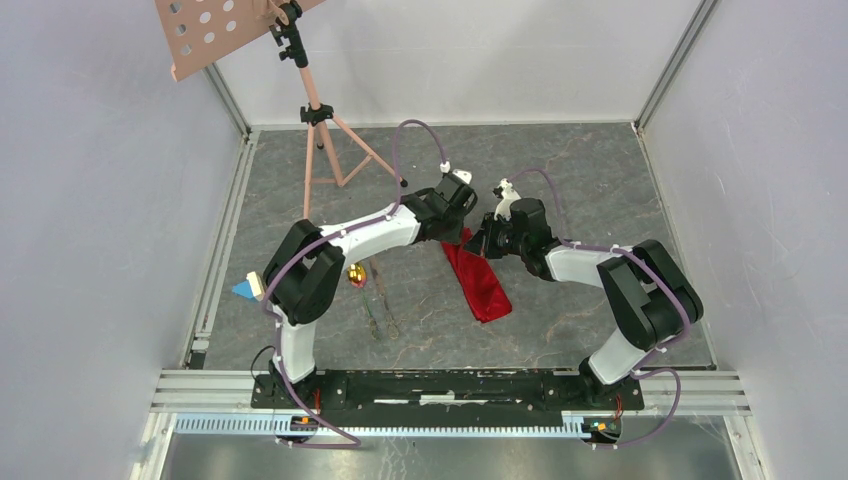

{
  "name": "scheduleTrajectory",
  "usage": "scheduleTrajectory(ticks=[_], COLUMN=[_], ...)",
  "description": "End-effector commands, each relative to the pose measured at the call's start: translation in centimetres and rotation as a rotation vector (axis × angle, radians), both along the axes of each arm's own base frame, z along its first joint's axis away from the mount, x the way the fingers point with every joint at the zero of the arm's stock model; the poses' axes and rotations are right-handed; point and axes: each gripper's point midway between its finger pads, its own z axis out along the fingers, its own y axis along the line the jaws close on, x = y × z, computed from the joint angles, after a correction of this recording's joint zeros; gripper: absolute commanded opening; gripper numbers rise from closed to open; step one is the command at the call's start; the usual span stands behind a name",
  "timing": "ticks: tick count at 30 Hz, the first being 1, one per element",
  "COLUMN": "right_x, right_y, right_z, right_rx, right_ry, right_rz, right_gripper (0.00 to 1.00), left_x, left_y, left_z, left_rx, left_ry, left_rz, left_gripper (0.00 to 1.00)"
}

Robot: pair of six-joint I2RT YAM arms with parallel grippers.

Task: Fold the napkin into a case and place the utensils inside
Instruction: Grasp the top corner of the smaller rectangle folded napkin from the folded napkin.

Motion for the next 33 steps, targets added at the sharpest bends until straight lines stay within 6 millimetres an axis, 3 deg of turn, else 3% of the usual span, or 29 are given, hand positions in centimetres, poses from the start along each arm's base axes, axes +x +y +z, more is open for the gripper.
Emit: scheduleTrajectory(ticks=[1, 8, 16, 21, 26, 33], right_x=[0.9, 0.8, 0.8, 0.7, 0.9, 1.1], right_y=[0.7, 0.9, 0.7, 0.8, 0.9, 1.8], right_z=[1.4, 1.3, 1.3, 1.2, 0.9, -0.5], right_rx=[0.041, 0.052, 0.053, 0.058, 0.048, 0.022], right_ry=[-0.052, -0.047, -0.046, -0.041, -0.038, -0.023], right_rz=[0.013, 0.019, 0.018, 0.020, 0.020, 0.049], right_gripper=[0.01, 0.00, 0.00, 0.00, 0.01, 0.00], left_x=[1.3, 1.5, 1.6, 1.8, 1.9, 1.3], left_y=[0.0, -1.0, -0.8, -0.6, -0.8, -1.3], left_z=[0.3, -1.1, -1.3, -1.2, -0.7, 0.0], left_rx=[0.078, 0.113, 0.155, 0.179, 0.173, 0.105], left_ry=[-0.064, -0.068, -0.097, -0.112, -0.116, -0.091], left_rz=[-0.034, -0.048, -0.052, -0.049, -0.049, -0.061], left_gripper=[0.37, 0.37, 0.34, 0.24, 0.08, 0.03])
